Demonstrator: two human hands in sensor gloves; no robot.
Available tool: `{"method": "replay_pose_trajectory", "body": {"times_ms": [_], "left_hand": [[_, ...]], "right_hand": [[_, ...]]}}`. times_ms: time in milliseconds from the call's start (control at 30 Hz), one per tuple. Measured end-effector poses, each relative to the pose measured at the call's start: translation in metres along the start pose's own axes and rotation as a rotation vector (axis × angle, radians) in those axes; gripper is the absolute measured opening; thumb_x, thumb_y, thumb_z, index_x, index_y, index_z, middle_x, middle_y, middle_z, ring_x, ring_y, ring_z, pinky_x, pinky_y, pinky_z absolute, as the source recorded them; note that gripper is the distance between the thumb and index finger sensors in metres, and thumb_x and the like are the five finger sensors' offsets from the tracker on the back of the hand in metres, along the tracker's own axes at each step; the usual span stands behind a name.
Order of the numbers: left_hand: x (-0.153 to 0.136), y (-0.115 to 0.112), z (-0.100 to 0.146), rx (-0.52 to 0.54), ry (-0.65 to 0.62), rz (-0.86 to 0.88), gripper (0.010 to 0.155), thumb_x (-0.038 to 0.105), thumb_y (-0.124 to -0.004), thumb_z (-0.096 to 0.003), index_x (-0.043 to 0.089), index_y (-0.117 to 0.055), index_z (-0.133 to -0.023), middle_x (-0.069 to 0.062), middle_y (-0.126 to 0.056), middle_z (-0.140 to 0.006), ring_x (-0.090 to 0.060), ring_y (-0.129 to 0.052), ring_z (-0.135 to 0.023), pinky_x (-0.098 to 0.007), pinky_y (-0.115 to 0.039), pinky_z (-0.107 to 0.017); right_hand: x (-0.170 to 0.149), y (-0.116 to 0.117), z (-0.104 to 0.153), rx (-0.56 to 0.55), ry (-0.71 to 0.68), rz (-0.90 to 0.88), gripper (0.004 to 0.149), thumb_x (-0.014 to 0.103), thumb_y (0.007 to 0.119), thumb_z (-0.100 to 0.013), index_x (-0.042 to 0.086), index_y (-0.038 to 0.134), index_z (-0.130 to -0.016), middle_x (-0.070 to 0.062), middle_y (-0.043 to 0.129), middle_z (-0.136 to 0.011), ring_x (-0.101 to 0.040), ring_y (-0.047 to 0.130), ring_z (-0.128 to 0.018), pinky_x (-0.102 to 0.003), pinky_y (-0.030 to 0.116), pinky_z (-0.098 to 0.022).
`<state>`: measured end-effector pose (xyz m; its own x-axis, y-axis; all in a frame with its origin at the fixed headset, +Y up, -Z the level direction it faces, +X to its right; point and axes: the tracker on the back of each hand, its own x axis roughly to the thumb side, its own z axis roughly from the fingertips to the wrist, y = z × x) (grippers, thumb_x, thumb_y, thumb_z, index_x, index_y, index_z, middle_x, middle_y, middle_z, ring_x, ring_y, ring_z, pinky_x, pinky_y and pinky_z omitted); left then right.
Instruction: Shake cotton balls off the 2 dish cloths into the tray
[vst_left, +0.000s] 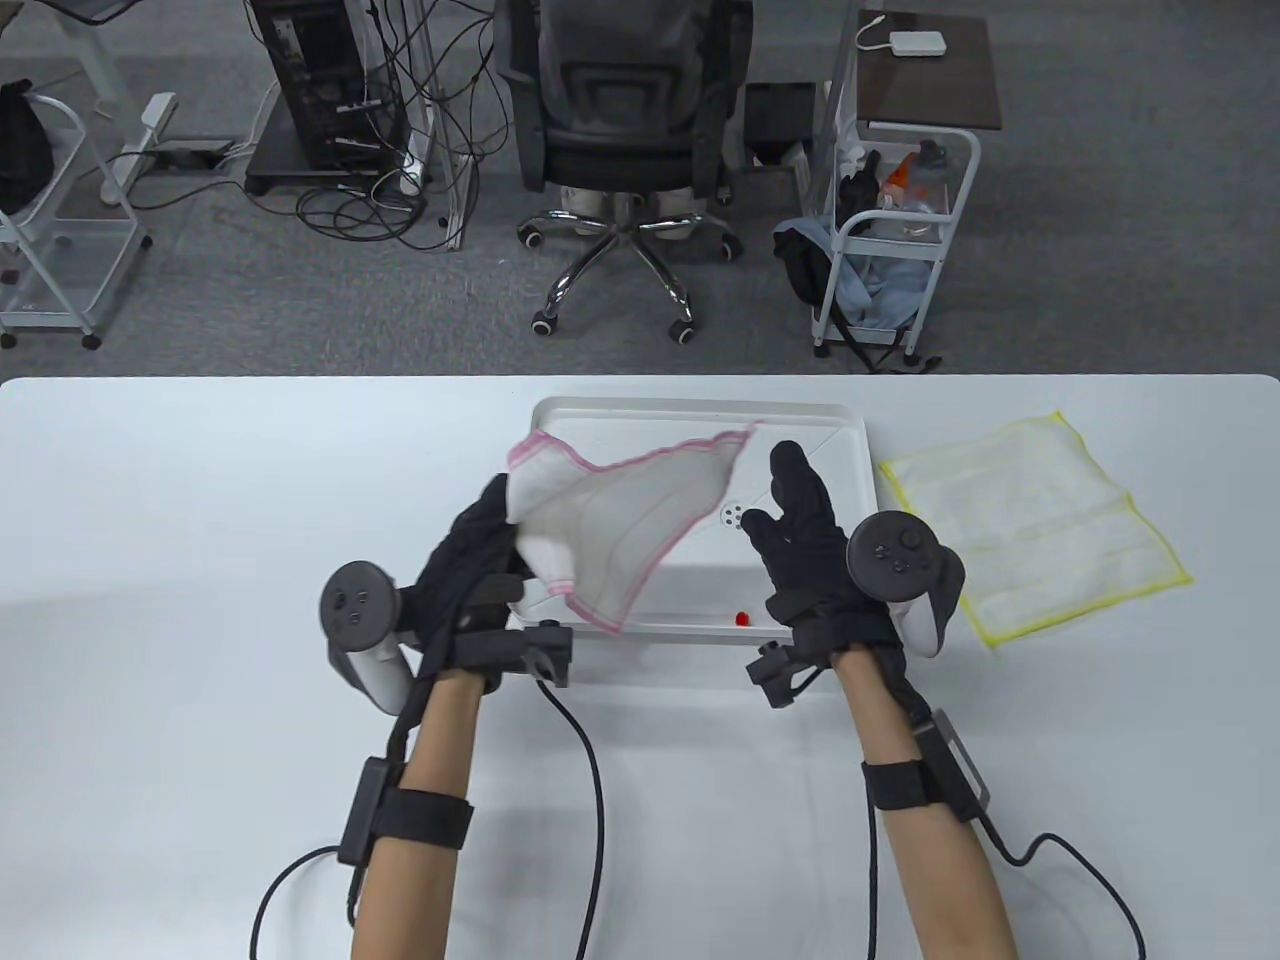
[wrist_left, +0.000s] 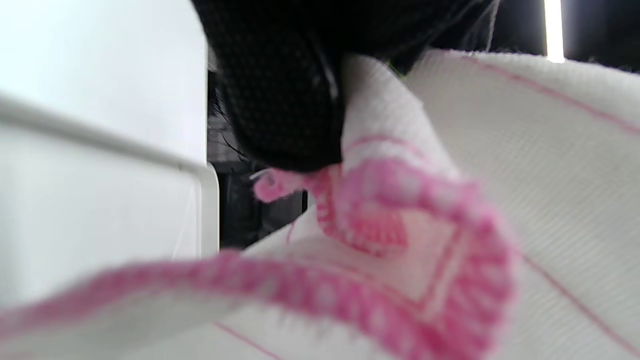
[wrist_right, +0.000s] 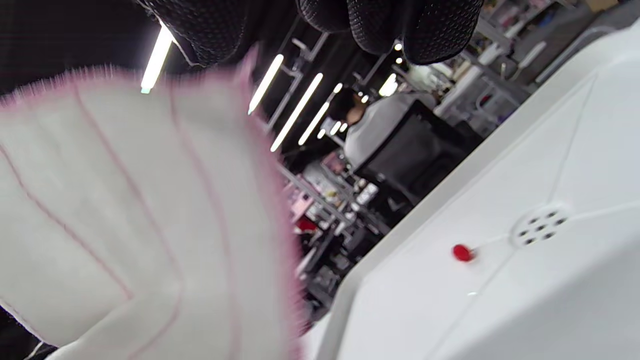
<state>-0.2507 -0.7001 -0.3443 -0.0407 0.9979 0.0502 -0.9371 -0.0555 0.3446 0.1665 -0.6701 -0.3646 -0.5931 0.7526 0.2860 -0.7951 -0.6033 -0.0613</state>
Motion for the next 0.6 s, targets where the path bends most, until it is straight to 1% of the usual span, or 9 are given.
{"method": "replay_pose_trajectory", "body": {"times_ms": [100, 167, 233, 333, 367, 467, 533, 567, 600], "left_hand": [[-0.016, 0.057, -0.003, 0.184, 0.145, 0.134, 0.039, 0.025, -0.077, -0.0542, 0.048, -0.079, -0.086, 0.004, -0.081, -0.099, -0.017, -0.106, -0.065, -0.017, -0.101, -0.043], [-0.03, 0.084, -0.001, 0.293, 0.223, 0.191, 0.04, 0.025, -0.076, -0.0546, 0.047, -0.078, -0.088, 0.003, -0.08, -0.099, -0.018, -0.105, -0.066, -0.017, -0.101, -0.044], [-0.043, 0.101, 0.001, 0.335, 0.271, 0.186, 0.042, 0.026, -0.076, -0.055, 0.046, -0.074, -0.092, 0.003, -0.077, -0.101, -0.017, -0.105, -0.068, -0.017, -0.1, -0.045], [-0.062, 0.113, 0.003, 0.402, 0.347, 0.162, 0.043, 0.026, -0.075, -0.0549, 0.044, -0.072, -0.094, 0.001, -0.076, -0.101, -0.018, -0.104, -0.069, -0.017, -0.1, -0.046], [-0.066, 0.114, 0.002, 0.396, 0.365, 0.143, 0.044, 0.026, -0.075, -0.0549, 0.043, -0.07, -0.095, 0.0, -0.075, -0.102, -0.018, -0.103, -0.07, -0.018, -0.1, -0.047], [-0.08, 0.115, 0.004, 0.313, 0.453, 0.044, 0.049, 0.026, -0.074, -0.0553, 0.041, -0.061, -0.101, -0.002, -0.066, -0.107, -0.022, -0.095, -0.08, -0.021, -0.095, -0.055], [-0.084, 0.113, 0.007, 0.312, 0.454, -0.023, 0.052, 0.028, -0.074, -0.0552, 0.039, -0.057, -0.104, -0.004, -0.062, -0.109, -0.026, -0.09, -0.085, -0.024, -0.092, -0.059], [-0.086, 0.112, 0.009, 0.304, 0.467, -0.048, 0.055, 0.029, -0.074, -0.0551, 0.038, -0.053, -0.105, -0.005, -0.057, -0.111, -0.03, -0.085, -0.089, -0.028, -0.089, -0.062], [-0.085, 0.111, 0.011, 0.287, 0.474, -0.056, 0.058, 0.032, -0.073, -0.0555, 0.037, -0.047, -0.108, -0.005, -0.048, -0.115, -0.035, -0.073, -0.096, -0.034, -0.082, -0.068]], "right_hand": [[-0.007, -0.022, 0.023, -0.062, -0.011, 0.082, 0.067, 0.036, 0.068, -0.057, 0.025, 0.027, -0.108, -0.014, 0.033, -0.115, -0.042, 0.048, -0.103, -0.055, 0.058, -0.072], [-0.013, -0.029, 0.036, -0.062, 0.007, 0.087, 0.067, 0.037, 0.068, -0.057, 0.024, 0.027, -0.109, -0.015, 0.032, -0.115, -0.042, 0.047, -0.102, -0.055, 0.058, -0.072], [-0.02, -0.034, 0.049, -0.057, 0.022, 0.091, 0.067, 0.037, 0.067, -0.057, 0.025, 0.026, -0.109, -0.016, 0.032, -0.116, -0.043, 0.047, -0.103, -0.056, 0.057, -0.073], [-0.029, -0.038, 0.063, -0.066, 0.046, 0.13, 0.066, 0.036, 0.067, -0.058, 0.024, 0.027, -0.109, -0.016, 0.032, -0.115, -0.043, 0.047, -0.102, -0.056, 0.057, -0.072], [-0.032, -0.038, 0.066, -0.063, 0.053, 0.14, 0.066, 0.036, 0.067, -0.058, 0.024, 0.027, -0.109, -0.016, 0.032, -0.115, -0.043, 0.047, -0.102, -0.056, 0.058, -0.072], [-0.039, -0.038, 0.078, -0.045, 0.071, 0.152, 0.066, 0.036, 0.067, -0.058, 0.024, 0.027, -0.109, -0.017, 0.031, -0.115, -0.043, 0.046, -0.102, -0.056, 0.057, -0.072], [-0.041, -0.038, 0.084, -0.047, 0.069, 0.166, 0.066, 0.036, 0.067, -0.058, 0.024, 0.027, -0.109, -0.017, 0.031, -0.115, -0.044, 0.046, -0.102, -0.056, 0.057, -0.072], [-0.042, -0.039, 0.088, -0.04, 0.07, 0.182, 0.066, 0.036, 0.067, -0.058, 0.024, 0.027, -0.109, -0.017, 0.031, -0.115, -0.044, 0.046, -0.102, -0.056, 0.057, -0.072], [-0.043, -0.039, 0.091, -0.031, 0.069, 0.197, 0.066, 0.037, 0.067, -0.058, 0.024, 0.027, -0.109, -0.017, 0.031, -0.115, -0.044, 0.046, -0.102, -0.056, 0.057, -0.072]]}}
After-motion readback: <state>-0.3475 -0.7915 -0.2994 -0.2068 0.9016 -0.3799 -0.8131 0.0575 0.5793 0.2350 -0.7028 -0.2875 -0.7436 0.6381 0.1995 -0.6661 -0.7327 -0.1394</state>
